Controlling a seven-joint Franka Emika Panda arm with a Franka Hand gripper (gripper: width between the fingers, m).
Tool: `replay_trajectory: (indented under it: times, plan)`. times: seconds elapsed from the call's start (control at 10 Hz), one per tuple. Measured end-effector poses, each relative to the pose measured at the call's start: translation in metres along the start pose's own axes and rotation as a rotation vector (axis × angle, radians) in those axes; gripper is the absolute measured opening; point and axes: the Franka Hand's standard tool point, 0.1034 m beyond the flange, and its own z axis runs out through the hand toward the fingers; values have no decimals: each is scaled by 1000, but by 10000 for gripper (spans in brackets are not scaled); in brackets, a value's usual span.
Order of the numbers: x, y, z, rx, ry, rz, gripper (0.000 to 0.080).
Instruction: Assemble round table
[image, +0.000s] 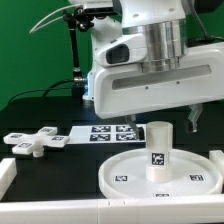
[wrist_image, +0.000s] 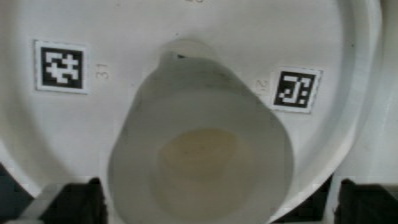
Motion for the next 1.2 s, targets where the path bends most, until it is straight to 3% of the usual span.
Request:
replay_trajectory:
  times: [0.2, 0.7, 0.8, 0.9, 1.2]
  plan:
    - [0, -6, 0, -16, -3, -215, 649]
    - [1, 0, 0, -28, -2, -555, 649]
    - [5, 2, 0, -66, 29, -699, 649]
    - [3, 2, 1, -84, 18, -805, 649]
    - [3, 6, 0, -101, 6, -974, 649]
